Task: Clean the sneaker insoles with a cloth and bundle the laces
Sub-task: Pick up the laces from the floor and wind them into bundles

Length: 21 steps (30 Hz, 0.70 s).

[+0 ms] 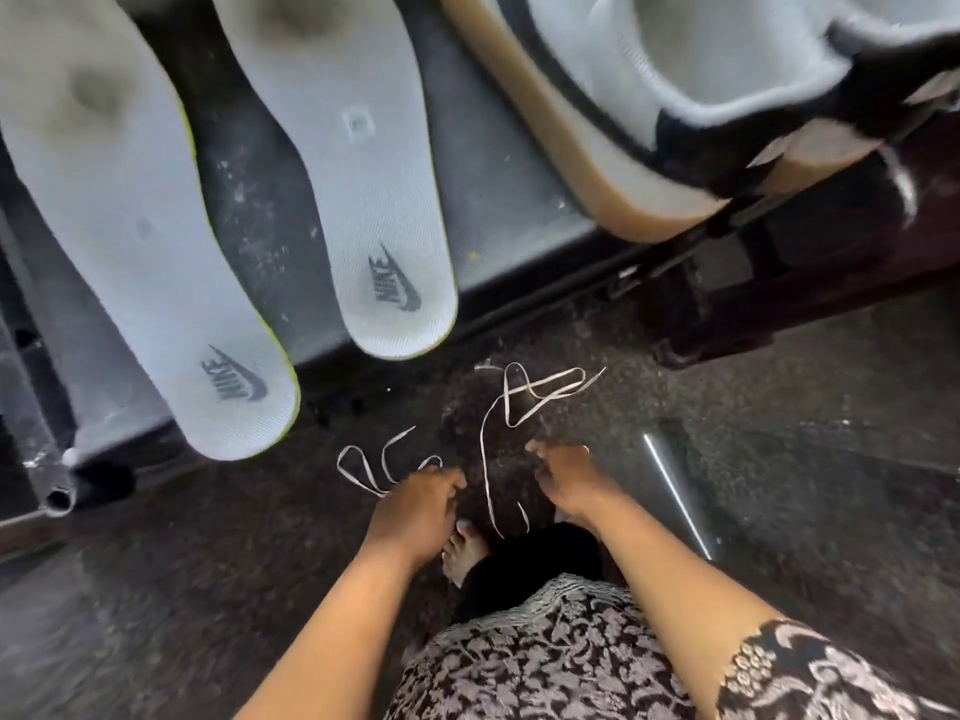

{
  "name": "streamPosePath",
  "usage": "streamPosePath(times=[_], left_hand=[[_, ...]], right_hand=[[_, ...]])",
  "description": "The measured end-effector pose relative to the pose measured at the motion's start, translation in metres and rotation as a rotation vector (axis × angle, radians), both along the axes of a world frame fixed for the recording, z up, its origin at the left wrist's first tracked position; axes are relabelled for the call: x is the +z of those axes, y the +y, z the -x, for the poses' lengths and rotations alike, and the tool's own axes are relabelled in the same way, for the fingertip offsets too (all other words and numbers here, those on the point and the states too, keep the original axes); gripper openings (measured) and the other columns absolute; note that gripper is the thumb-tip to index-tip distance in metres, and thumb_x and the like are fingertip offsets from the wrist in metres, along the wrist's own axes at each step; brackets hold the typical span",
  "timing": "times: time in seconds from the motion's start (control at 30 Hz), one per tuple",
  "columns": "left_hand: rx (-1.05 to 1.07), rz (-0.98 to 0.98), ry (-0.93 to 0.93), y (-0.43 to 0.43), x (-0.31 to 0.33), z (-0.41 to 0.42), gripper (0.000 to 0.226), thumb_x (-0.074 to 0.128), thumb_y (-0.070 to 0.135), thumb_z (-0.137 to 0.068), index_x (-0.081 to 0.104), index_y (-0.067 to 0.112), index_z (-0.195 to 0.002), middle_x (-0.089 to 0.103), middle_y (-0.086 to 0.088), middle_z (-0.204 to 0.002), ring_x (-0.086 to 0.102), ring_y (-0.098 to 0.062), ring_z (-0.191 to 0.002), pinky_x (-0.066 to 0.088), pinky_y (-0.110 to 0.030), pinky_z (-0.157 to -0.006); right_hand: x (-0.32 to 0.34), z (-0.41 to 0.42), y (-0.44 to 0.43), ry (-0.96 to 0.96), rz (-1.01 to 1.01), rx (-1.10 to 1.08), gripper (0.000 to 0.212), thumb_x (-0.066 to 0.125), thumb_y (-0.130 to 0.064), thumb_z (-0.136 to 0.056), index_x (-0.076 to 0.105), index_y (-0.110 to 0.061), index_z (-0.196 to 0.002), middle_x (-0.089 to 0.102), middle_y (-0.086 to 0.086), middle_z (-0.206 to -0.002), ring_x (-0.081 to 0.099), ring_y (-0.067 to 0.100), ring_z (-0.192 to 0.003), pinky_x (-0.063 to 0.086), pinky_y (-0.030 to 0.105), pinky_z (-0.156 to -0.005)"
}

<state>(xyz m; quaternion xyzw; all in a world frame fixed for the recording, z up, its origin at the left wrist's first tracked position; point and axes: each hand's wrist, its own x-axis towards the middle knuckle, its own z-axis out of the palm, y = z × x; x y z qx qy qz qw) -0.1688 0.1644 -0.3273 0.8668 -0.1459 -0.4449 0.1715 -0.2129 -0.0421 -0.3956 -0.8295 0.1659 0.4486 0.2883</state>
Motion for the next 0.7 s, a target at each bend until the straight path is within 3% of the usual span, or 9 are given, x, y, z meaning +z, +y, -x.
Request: streamPosePath(times=[0.13, 0.27, 0.37, 0.47, 0.57, 0.63, 0.7], left_hand=[[0.074, 0.037, -0.013, -0.011, -0.047, -0.006, 0.033, 0.051, 0.01, -0.086, 0.062, 0.021, -0.115, 0.067, -0.002, -0.111, 0.062, -0.022, -0.104, 0.048, -0.031, -0.086], [0.11, 0.036, 0.021, -0.019, -0.096, -0.009, 0.033, 0.053, 0.013, -0.086, 0.061, 0.024, -0.116, 0.068, 0.001, -0.112, 0.063, -0.02, -0.103, 0.049, -0.031, -0.087], [0.16, 0.056, 0.011, -0.026, -0.125, -0.009, 0.031, 0.057, 0.016, -0.087, 0.061, 0.025, -0.117, 0.069, 0.003, -0.108, 0.064, -0.018, -0.1, 0.05, -0.031, -0.087], [0.189, 0.073, 0.045, -0.032, -0.145, -0.009, 0.031, 0.059, 0.017, -0.088, 0.059, 0.022, -0.119, 0.068, 0.0, -0.104, 0.064, -0.021, -0.097, 0.049, -0.031, -0.086], [0.103, -0.002, 0.201, -0.04, -0.162, -0.012, 0.033, 0.06, 0.018, -0.089, 0.055, 0.015, -0.121, 0.065, -0.009, -0.112, 0.06, -0.026, -0.107, 0.044, -0.026, -0.085], [0.111, -0.024, 0.258, -0.047, -0.164, -0.017, 0.033, 0.062, 0.016, -0.088, 0.056, 0.009, -0.119, 0.063, -0.02, -0.117, 0.058, -0.034, -0.111, 0.046, -0.033, -0.088], [0.157, 0.015, 0.217, -0.053, -0.154, -0.025, 0.031, 0.062, 0.017, -0.088, 0.057, 0.006, -0.117, 0.063, -0.023, -0.115, 0.059, -0.037, -0.108, 0.047, -0.037, -0.087]], right_hand=[[-0.063, 0.0, -0.004, 0.007, 0.062, 0.2, 0.054, 0.042, -0.018, -0.085, 0.042, -0.026, -0.139, 0.043, 0.004, -0.145, 0.043, 0.028, -0.13, 0.041, 0.041, -0.105], [-0.119, -0.01, -0.006, 0.027, 0.238, 0.437, 0.051, 0.045, -0.012, -0.088, 0.04, -0.02, -0.138, 0.042, 0.004, -0.143, 0.044, 0.028, -0.128, 0.045, 0.043, -0.099], [-0.155, -0.016, 0.001, 0.038, 0.351, 0.521, 0.052, 0.043, -0.013, -0.092, 0.034, -0.014, -0.144, 0.039, 0.004, -0.146, 0.042, 0.026, -0.13, 0.041, 0.045, -0.099], [-0.194, -0.015, 0.003, 0.065, 0.389, 0.464, 0.054, 0.039, -0.019, -0.093, 0.03, -0.012, -0.146, 0.041, 0.009, -0.146, 0.042, 0.031, -0.13, 0.034, 0.047, -0.105], [-0.224, -0.011, -0.001, 0.078, 0.416, 0.403, 0.059, 0.042, -0.016, -0.093, 0.023, -0.014, -0.149, 0.038, 0.008, -0.149, 0.04, 0.029, -0.133, 0.037, 0.042, -0.105], [-0.23, -0.002, -0.001, 0.052, 0.45, 0.424, 0.059, 0.043, -0.014, -0.093, 0.024, -0.017, -0.149, 0.033, 0.004, -0.152, 0.043, 0.025, -0.132, 0.04, 0.04, -0.103], [-0.221, 0.005, 0.003, 0.012, 0.45, 0.369, 0.052, 0.036, -0.016, -0.097, 0.026, -0.018, -0.148, 0.042, 0.004, -0.146, 0.048, 0.025, -0.127, 0.04, 0.041, -0.103]])
